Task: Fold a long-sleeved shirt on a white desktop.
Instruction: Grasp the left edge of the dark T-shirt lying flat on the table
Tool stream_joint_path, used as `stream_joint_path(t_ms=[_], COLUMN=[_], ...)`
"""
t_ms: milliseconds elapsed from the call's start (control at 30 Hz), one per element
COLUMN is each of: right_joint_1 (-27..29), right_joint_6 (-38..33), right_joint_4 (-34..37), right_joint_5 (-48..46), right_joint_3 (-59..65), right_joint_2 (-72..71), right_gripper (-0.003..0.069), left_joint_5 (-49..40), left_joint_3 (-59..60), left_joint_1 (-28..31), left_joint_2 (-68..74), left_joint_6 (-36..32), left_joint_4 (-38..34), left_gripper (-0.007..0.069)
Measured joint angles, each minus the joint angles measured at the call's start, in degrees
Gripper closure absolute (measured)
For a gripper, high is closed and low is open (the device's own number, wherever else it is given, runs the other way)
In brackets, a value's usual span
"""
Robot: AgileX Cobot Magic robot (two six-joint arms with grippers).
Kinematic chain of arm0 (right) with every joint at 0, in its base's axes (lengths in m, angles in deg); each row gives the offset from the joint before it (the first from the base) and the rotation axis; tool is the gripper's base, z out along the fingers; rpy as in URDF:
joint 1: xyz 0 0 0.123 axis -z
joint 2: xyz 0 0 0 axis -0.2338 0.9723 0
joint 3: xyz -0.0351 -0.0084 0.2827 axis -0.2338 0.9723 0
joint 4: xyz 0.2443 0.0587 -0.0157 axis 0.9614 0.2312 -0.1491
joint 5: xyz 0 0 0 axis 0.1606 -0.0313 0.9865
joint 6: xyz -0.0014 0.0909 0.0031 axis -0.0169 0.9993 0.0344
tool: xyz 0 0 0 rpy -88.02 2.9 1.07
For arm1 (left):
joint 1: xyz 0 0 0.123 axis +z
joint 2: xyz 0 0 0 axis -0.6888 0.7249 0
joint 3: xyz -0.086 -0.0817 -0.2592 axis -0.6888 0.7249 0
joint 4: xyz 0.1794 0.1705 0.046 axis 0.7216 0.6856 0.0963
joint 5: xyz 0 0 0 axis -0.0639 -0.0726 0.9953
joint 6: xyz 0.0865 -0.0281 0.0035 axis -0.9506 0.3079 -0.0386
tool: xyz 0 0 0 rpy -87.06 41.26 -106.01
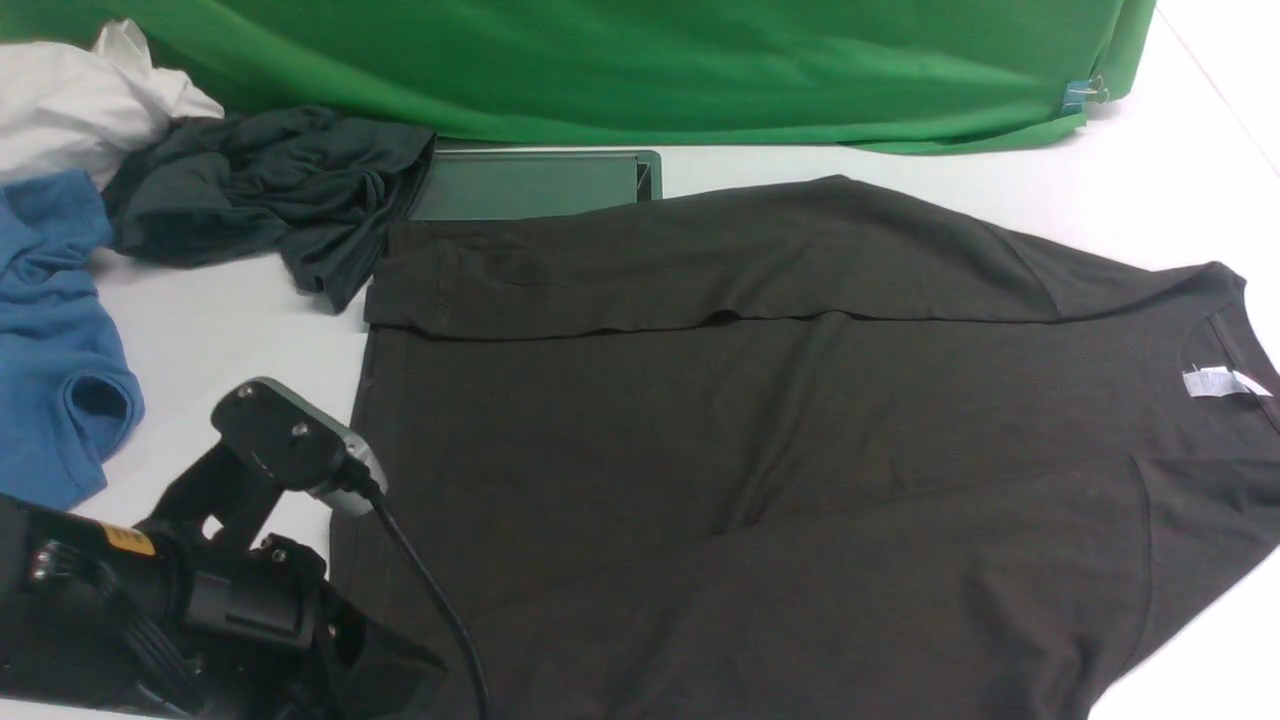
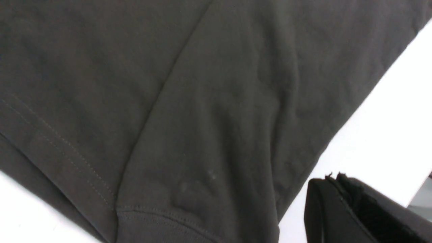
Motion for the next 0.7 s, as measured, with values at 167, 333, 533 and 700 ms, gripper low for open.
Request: stream_joint_path(t_ms=[167,333,533,700], right_joint_1=[-14.58,-25.25,-32.89,-33.72], right_joint_6=[-12.69,-17.41,-20.15,-21.6], right_joint_4=[-0.25,-0.51,-1.75,-1.92], right_joint_5=[-17.32,-21.15,-19.03,-18.23], right_joint_3=[-17.38,-24.13,-24.84,-24.84], right_joint_2=[13.28,19.7,21.48,21.65], right_gripper=[0.0459,0.0453,0.0441,0.0439], left_joint_5=[1.17,8.41,12.7,14.12], left_joint_3=[0.0,-0.04,-0.04,-0.71], left_joint_1=[0.0,0.0,0.0,0.0], left_joint_2=[5.52,12.31,21.35,24.32], left_joint_6=[4.31,5.79,2.75,0.43], left_joint_4=[6.66,13.58,15.09,14.69], left_gripper=[0.0602,0.0545,0.0383,0.0301])
